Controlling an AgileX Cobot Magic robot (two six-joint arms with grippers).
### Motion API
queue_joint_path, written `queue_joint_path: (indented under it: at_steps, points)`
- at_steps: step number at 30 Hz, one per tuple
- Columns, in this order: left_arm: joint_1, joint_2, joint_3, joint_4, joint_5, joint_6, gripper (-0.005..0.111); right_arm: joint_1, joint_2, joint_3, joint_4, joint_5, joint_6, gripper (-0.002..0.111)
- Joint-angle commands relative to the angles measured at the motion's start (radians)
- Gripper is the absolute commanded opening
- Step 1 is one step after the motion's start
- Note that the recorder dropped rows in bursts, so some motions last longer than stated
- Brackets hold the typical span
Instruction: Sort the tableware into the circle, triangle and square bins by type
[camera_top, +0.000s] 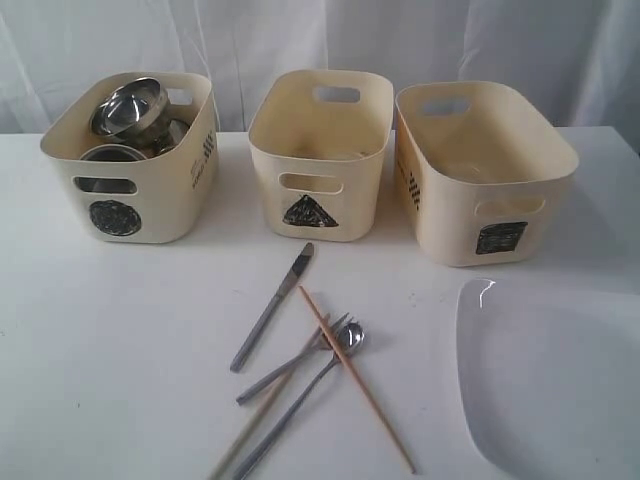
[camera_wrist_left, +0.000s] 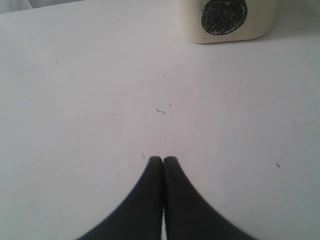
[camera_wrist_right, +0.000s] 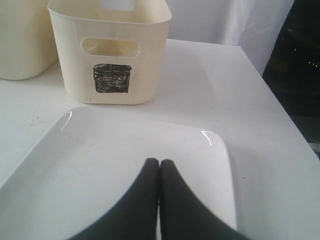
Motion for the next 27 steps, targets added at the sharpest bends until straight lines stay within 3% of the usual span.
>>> queue_joint_path:
  at_steps: [1,3,4,6,7,8,10,13,16,19,22,25,27]
  points:
    - [0.001,-0.004,0.005,-0.011,-0.003,0.003,0.0,-0.006,0.0,-0.001,-0.041,-0.016,-0.057,0.0]
    - [0.001,-0.004,0.005,-0.011,-0.003,0.003,0.0,-0.007,0.0,-0.001,-0.194,-0.074,-0.073,0.0]
    - [0.001,-0.004,0.005,-0.011,-0.003,0.003,0.0,-0.007,0.0,-0.001,-0.185,-0.136,-0.052,0.0]
    - [0.001,-0.004,0.005,-0.011,-0.003,0.003,0.0,-0.007,0.0,-0.001,-0.055,-0.556,0.167,0.0]
    - [0.001,-0.004,0.005,-0.011,-0.003,0.003,0.0,-0.007,0.0,-0.001,-0.013,-0.672,0.239,0.0]
    - [0.001,-0.004,0.005,-0.011,-0.003,0.003,0.0,-0.007,0.0,-0.001,0.069,-0.753,0.323,0.0]
    - [0.001,-0.004,0.005,-0.011,-0.003,0.003,0.0,-0.007,0.0,-0.03,0.204,-0.735,0.456,0.0]
    - [0.001,-0.004,0.005,-0.011,-0.003,0.003,0.0,-0.007,0.0,-0.084,0.209,-0.766,0.246,0.0]
    - [0.001,-0.004,0.005,-0.011,-0.003,0.003,0.0,-0.007,0.072,-0.163,0.349,-0.998,-0.2,0.0]
    - [0.001,-0.004,0.005,-0.011,-0.003,0.003,0.0,-0.007,0.23,-0.329,0.504,-1.088,-0.259,0.0]
    - [0.001,-0.004,0.005,-0.011,-0.003,0.003,0.0,-0.007,0.447,-0.557,0.335,-0.872,-0.236,0.0]
    - [0.001,-0.004,0.005,-0.011,-0.003,0.003,0.0,-0.005,0.7,-0.762,0.003,-0.32,-0.126,0.0]
    - [0.001,-0.004,0.005,-0.011,-0.003,0.003,0.0,0.0,0.866,-0.857,-0.063,0.0,-0.119,0.0]
